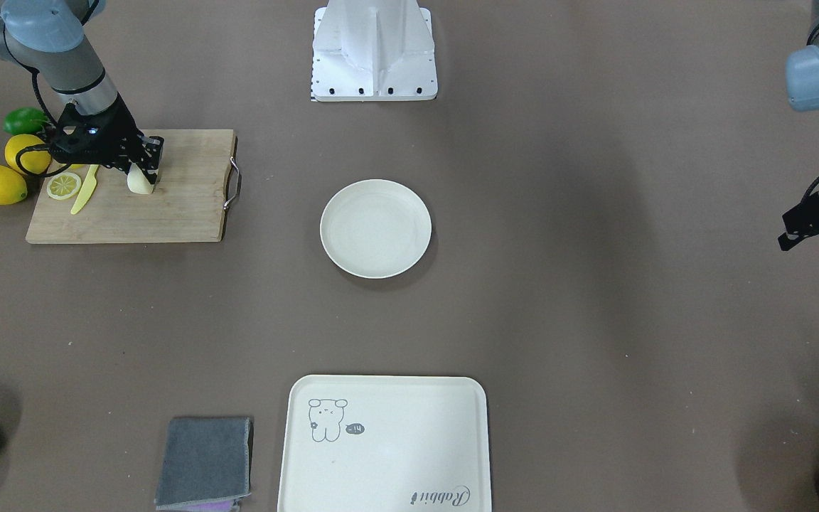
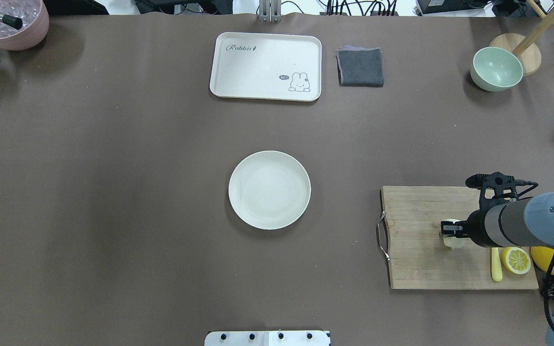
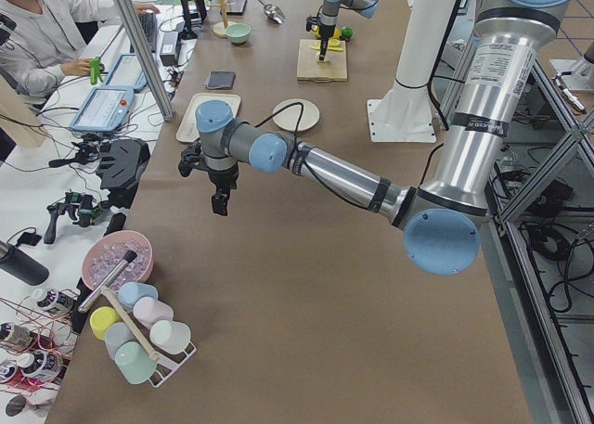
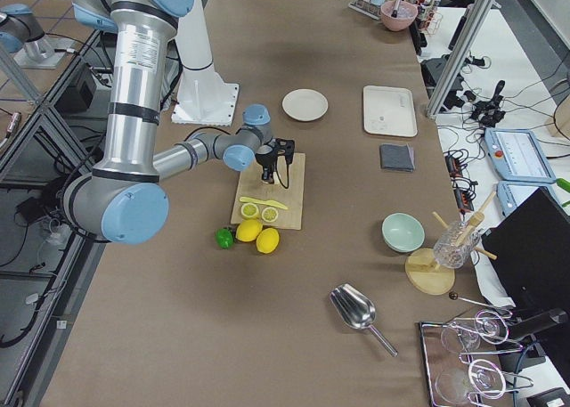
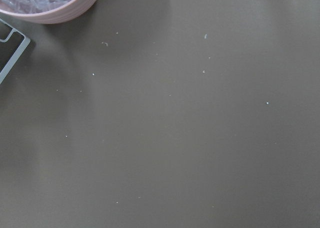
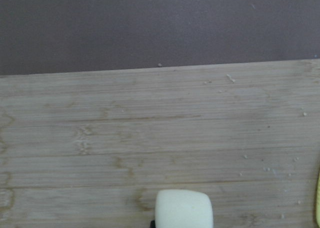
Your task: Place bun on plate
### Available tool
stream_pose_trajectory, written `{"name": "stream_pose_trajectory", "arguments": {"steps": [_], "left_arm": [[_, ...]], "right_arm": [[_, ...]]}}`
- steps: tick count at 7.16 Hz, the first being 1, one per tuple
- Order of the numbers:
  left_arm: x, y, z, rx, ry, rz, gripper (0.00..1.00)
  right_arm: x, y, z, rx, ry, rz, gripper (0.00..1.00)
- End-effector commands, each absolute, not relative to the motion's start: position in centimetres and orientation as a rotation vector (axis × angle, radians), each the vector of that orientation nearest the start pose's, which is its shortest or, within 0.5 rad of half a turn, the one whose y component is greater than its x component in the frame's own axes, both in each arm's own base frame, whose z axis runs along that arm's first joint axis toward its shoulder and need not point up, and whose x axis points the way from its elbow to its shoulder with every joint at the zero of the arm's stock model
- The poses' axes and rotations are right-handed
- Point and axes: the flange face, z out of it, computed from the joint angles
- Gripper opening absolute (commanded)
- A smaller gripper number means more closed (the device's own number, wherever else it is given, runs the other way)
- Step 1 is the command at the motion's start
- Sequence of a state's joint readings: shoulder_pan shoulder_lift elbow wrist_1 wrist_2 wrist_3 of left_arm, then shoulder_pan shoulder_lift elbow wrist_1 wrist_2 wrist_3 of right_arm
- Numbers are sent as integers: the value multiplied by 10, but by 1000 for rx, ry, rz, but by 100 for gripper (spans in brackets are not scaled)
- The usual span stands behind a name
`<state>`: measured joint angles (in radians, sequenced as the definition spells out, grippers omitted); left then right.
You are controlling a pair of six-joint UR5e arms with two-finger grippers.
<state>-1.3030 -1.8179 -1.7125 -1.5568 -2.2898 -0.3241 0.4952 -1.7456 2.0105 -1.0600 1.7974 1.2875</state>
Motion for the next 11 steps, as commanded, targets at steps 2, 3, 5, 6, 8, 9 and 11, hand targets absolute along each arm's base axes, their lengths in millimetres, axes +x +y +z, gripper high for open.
{"name": "stream_pose_trajectory", "arguments": {"steps": [2,3,5,6,8,9,11], "left_arm": [[88,-580,462,131,791,77,98],[88,-578,459,134,795,80,98],[85,-570,456,140,806,82,98],[85,-570,455,142,807,83,98],[86,-571,456,138,806,82,98],[86,-570,456,137,806,80,98],[86,-571,456,136,807,77,98]], "right_arm": [[-343,-312,458,87,-836,102,24],[-364,-323,440,91,-843,101,21],[-420,-353,359,70,-796,118,20],[-439,-361,331,57,-807,152,20],[-490,-382,289,42,-847,196,20],[-512,-386,268,35,-866,208,21],[-551,-389,240,13,-879,234,21]]}}
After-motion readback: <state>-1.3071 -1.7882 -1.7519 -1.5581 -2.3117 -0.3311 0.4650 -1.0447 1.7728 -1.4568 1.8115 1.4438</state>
